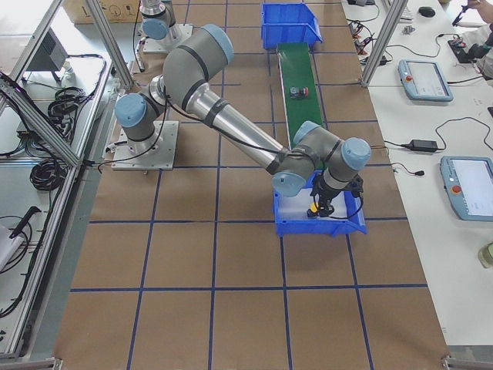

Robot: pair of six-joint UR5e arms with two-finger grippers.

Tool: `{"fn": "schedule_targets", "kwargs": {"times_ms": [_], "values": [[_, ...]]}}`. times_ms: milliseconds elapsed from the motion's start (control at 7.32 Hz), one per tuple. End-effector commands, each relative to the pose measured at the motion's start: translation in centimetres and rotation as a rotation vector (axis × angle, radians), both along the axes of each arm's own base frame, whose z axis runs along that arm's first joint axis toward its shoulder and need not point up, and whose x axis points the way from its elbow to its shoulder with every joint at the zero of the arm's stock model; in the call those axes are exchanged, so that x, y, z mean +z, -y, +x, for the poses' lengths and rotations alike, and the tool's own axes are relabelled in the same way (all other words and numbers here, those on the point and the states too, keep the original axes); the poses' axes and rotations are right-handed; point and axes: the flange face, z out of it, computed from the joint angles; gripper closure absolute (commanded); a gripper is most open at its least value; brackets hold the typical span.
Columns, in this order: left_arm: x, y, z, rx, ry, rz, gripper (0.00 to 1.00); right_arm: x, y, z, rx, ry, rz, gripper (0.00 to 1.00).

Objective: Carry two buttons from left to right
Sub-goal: 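Lower the yellow button into the right bin and open the right gripper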

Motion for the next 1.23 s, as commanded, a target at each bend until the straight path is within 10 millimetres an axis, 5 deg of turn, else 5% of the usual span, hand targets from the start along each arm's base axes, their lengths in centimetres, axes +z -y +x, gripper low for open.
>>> {"fn": "schedule_targets", "kwargs": {"times_ms": [0, 137, 273, 547, 683, 820, 1094], "values": [[0.0, 0.0, 0.0, -0.001, 0.000, -0.001, 0.00, 6.5, 0.5, 2.1, -0.005, -0.011, -0.031, 0.01], [-0.1, 0.0, 0.0, -0.001, 0.000, 0.000, 0.00, 8.7, 2.0, 7.8, 0.036, -0.027, -0.051, 0.00], [0.0, 0.0, 0.0, -0.002, 0.000, -0.001, 0.00, 9.1, 3.0, 13.3, 0.060, -0.020, -0.036, 0.00], [0.0, 0.0, 0.0, -0.001, 0.000, -0.001, 0.00, 8.6, 4.0, 21.3, 0.133, 0.023, -0.002, 0.00], [0.0, 0.0, 0.0, -0.002, 0.000, -0.001, 0.00, 8.5, 4.4, 24.5, 0.152, 0.056, -0.013, 0.01], [0.0, 0.1, 0.1, 0.001, 0.000, -0.001, 0.00, 7.5, 4.5, 25.4, 0.119, 0.076, -0.004, 0.00], [0.0, 0.1, 0.1, 0.001, 0.000, -0.001, 0.00, 3.8, 3.4, 29.2, 0.021, 0.081, 0.063, 0.00]]}}
